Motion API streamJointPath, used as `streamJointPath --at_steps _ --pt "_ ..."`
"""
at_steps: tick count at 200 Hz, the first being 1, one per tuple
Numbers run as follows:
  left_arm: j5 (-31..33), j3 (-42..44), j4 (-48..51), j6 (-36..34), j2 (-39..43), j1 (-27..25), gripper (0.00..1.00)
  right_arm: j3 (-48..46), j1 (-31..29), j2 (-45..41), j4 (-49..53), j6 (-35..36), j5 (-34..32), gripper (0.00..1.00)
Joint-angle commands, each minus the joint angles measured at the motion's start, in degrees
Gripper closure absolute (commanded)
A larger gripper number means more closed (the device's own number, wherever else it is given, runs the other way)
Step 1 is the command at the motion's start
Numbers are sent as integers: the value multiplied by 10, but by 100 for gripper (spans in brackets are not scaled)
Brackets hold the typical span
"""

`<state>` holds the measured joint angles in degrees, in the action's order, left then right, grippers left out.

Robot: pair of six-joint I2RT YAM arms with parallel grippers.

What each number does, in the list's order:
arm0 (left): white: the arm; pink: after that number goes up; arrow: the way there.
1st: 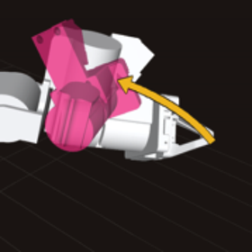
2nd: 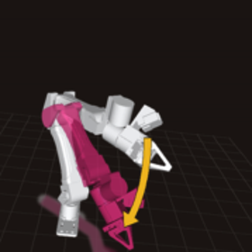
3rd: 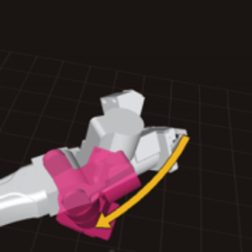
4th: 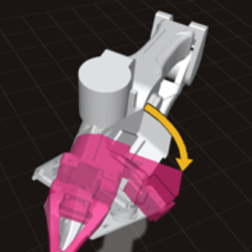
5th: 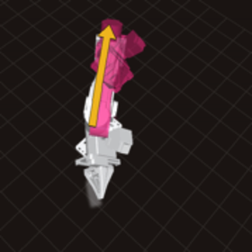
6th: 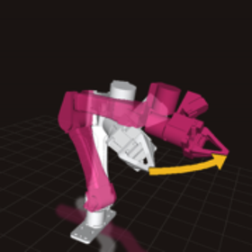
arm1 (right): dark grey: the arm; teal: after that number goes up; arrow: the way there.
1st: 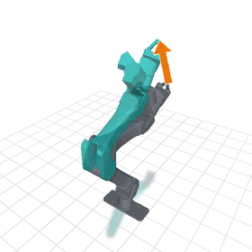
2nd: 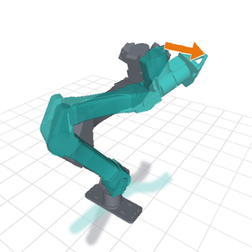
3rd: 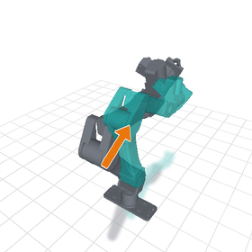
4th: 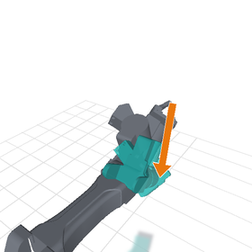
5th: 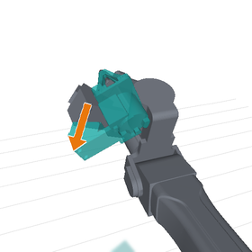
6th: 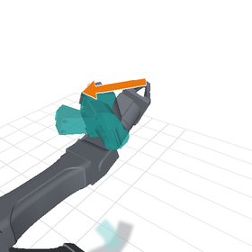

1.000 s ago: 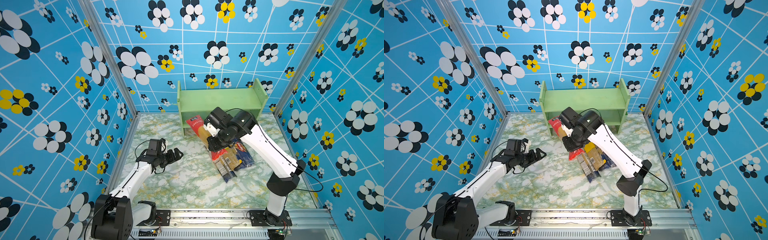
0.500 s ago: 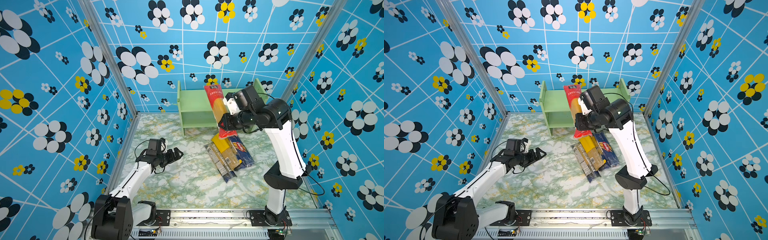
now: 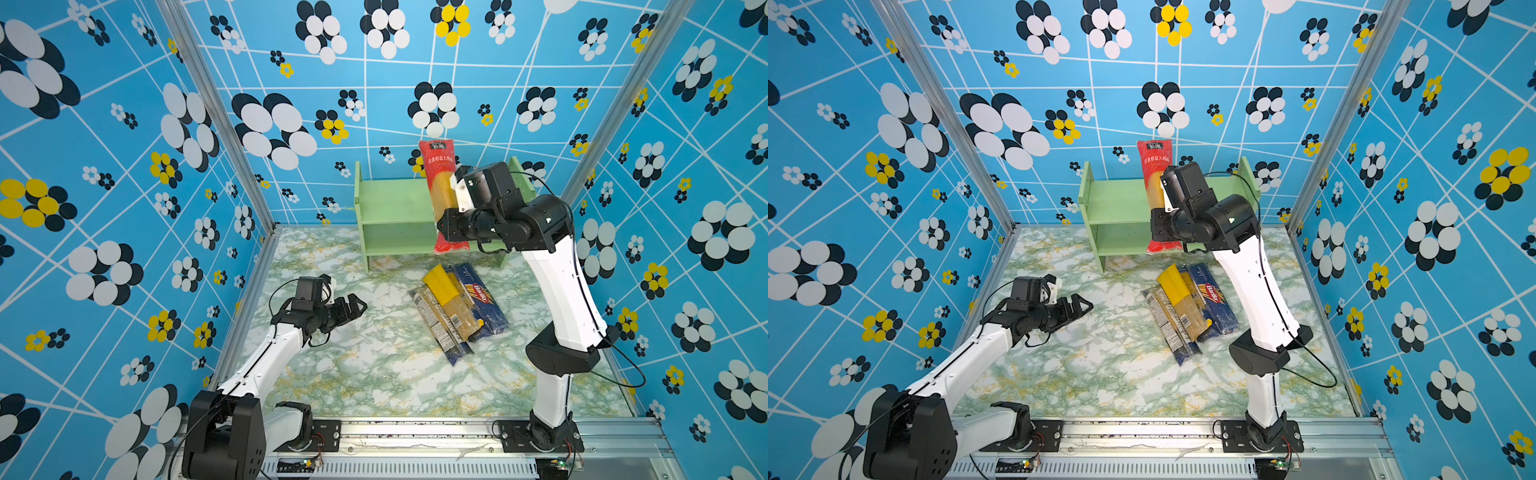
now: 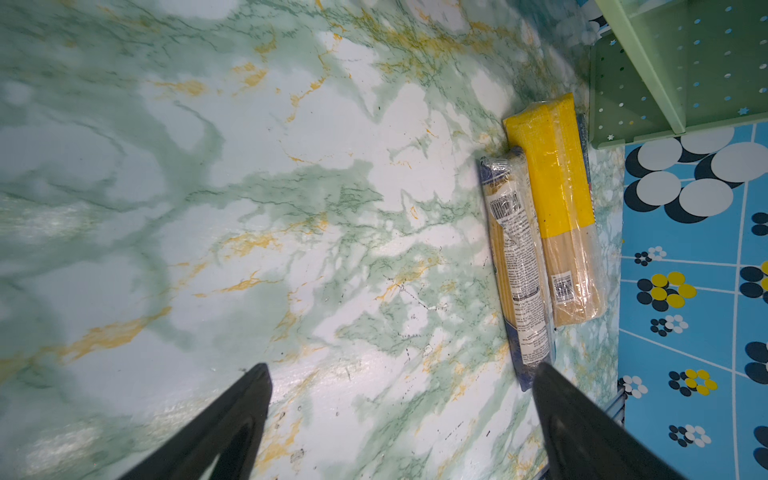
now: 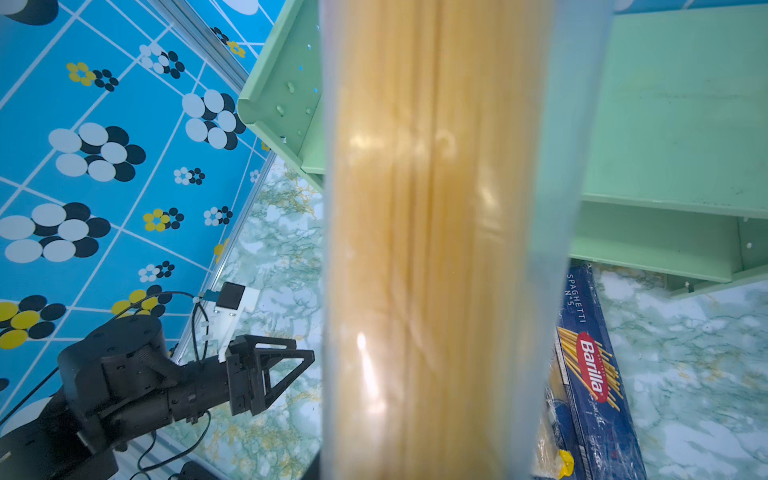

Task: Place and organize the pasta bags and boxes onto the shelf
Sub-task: 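Lift the red-labelled bag upright with the right gripper toward the shelf, then carry the upright red bag onto the shelf's upper tier with the right gripper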

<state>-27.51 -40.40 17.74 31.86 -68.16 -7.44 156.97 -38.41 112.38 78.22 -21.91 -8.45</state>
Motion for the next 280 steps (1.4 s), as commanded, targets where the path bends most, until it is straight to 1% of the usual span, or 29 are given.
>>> streamJointPath --at_steps 1,49,81,124,183,193,199,280 --pt "-8 -9 -3 -10 10 6 1 2 2 7 -144 41 -47 100" --pt "-6 -10 0 -12 14 7 1 -1 2 43 -219 76 -49 100" --pt "-5 -9 0 -13 15 8 1 -1 2 65 -251 78 -57 100" --pt "-6 -8 1 -14 18 9 1 0 2 92 -295 73 -63 100" --pt "-7 -6 1 -14 20 9 1 -1 2 119 -342 42 -83 100" --pt "-7 -6 1 -14 21 9 1 -1 2 119 -351 38 -83 100" --pt "-7 -5 1 -14 21 9 1 -1 1 137 -356 36 -83 100" --pt "-12 -5 3 -17 22 11 1 -2 2 166 -395 19 -80 100"
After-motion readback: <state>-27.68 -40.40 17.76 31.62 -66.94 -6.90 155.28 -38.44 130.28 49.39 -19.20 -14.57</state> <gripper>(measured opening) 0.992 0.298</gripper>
